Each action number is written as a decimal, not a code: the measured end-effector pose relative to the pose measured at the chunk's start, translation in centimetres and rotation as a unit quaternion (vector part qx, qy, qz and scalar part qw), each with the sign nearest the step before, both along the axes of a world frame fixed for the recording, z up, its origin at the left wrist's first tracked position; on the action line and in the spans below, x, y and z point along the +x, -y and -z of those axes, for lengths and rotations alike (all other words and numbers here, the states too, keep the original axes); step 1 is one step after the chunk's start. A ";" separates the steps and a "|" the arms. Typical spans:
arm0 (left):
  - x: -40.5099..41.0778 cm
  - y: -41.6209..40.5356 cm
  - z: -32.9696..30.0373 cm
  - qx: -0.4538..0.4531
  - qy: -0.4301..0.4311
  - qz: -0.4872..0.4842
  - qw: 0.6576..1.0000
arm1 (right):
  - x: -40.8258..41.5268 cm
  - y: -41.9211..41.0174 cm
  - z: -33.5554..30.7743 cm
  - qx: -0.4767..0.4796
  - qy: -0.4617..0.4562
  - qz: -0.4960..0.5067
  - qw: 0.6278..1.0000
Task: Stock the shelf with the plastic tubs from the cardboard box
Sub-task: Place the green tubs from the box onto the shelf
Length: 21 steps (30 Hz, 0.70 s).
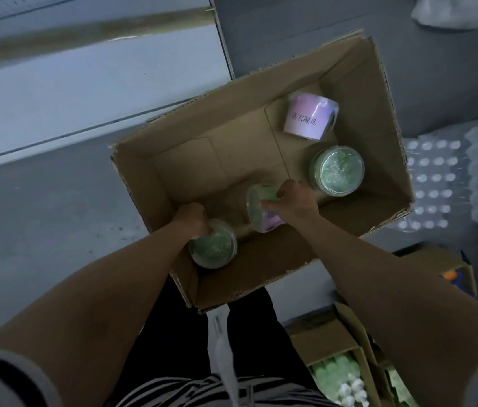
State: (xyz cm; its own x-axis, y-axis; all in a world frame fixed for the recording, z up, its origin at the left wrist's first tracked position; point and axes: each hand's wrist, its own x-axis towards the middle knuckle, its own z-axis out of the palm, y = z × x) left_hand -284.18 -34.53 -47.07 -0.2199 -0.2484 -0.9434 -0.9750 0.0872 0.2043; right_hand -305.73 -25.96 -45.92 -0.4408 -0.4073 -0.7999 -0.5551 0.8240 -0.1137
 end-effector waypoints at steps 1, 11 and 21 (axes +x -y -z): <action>0.1 -0.1 -0.1 -0.006 0.005 0.015 1.000 | 0.1 -0.1 0.0 0.002 -0.005 -0.025 1.000; 0.4 -0.2 -2.7 -0.033 -0.012 -0.095 0.995 | 0.2 -0.1 -1.6 0.025 -0.023 0.003 0.999; 0.8 1.3 -12.5 -0.029 -0.139 -0.479 0.866 | -2.0 0.7 -12.5 -0.176 0.043 0.254 0.950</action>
